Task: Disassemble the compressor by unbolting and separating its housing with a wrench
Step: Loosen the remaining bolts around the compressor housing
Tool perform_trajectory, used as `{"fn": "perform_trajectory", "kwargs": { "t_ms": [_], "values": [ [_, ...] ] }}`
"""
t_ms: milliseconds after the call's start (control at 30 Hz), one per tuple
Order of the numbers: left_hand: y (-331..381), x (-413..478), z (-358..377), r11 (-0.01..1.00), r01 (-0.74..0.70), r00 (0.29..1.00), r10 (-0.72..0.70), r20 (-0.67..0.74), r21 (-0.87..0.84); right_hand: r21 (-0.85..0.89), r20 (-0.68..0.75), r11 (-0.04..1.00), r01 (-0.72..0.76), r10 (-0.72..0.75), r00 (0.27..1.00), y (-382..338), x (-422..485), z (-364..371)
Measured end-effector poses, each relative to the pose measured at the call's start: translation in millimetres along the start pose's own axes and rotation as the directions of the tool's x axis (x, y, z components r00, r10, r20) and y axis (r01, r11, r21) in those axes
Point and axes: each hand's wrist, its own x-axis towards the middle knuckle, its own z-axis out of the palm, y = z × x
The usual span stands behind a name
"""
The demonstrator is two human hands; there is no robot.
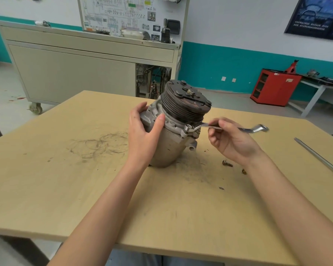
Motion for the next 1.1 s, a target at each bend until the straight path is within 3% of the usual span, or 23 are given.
{"fn": "perform_trajectory", "kwargs": {
  "t_ms": [67, 167, 233, 300, 367, 400, 467, 567, 600, 667, 833, 1000, 1033, 1067, 1100],
  "values": [
    [0, 0, 0, 1.000, -0.003, 1.000, 0.003, 0.002, -0.002, 0.070, 0.003, 0.996, -0.053, 0.052, 0.999, -1, 12, -4],
    [0, 0, -1, 1.000, -0.005, 1.000, 0.005, 0.011, 0.003, 0.018, -0.224, 0.999, 0.039, -0.034, 0.974, -9, 16, 2],
    [0, 0, 0, 1.000, -0.002, 1.000, 0.002, 0.007, 0.009, -0.199, -0.329, 0.968, 0.152, -0.212, 0.920, -15, 5, 11],
    [0, 0, 0, 1.000, -0.001, 1.000, 0.001, 0.001, 0.010, -0.467, -0.267, 0.854, 0.229, -0.383, 0.884, -17, -9, 25],
    [-1, 0, 0, 1.000, -0.007, 1.000, 0.007, -0.001, 0.009, -0.680, -0.126, 0.667, 0.305, -0.515, 0.848, -16, -21, 42],
    [-1, 0, 0, 1.000, -0.013, 1.000, 0.013, -0.004, 0.009, -0.781, -0.018, 0.512, 0.359, -0.593, 0.805, -14, -25, 50],
    [-2, 1, 1, 0.999, -0.029, 0.999, 0.029, -0.015, 0.016, -0.895, 0.261, 0.096, 0.436, -0.681, 0.684, -7, -30, 63],
    [-2, 1, 1, 0.998, -0.048, 0.999, 0.049, -0.023, 0.033, -0.881, 0.473, -0.347, 0.321, -0.668, 0.574, 6, -34, 75],
    [-3, 1, 1, 0.998, -0.048, 0.999, 0.049, -0.022, 0.033, -0.852, 0.518, -0.454, 0.261, -0.654, 0.552, 9, -34, 78],
    [-3, 1, 1, 0.999, -0.043, 0.999, 0.044, -0.017, 0.033, -0.813, 0.553, -0.553, 0.184, -0.633, 0.541, 13, -34, 81],
    [-2, 1, 0, 0.999, -0.031, 0.999, 0.031, -0.017, 0.034, -0.854, 0.492, -0.493, 0.166, -0.663, 0.564, 20, -33, 86],
    [-2, 0, 1, 0.999, -0.018, 1.000, 0.018, -0.017, 0.040, -0.910, 0.403, -0.392, 0.134, -0.764, 0.505, 36, -36, 81],
    [-1, 0, 1, 0.999, -0.017, 1.000, 0.018, -0.019, 0.041, -0.931, 0.363, -0.329, 0.159, -0.781, 0.508, 39, -37, 79],
    [-1, 0, 0, 0.999, -0.017, 1.000, 0.017, -0.020, 0.042, -0.958, 0.278, -0.189, 0.217, -0.802, 0.529, 41, -38, 77],
    [-1, 0, 0, 0.999, -0.014, 1.000, 0.015, -0.018, 0.041, -0.953, 0.142, 0.049, 0.298, -0.798, 0.586, 40, -38, 72]
  ]
}}
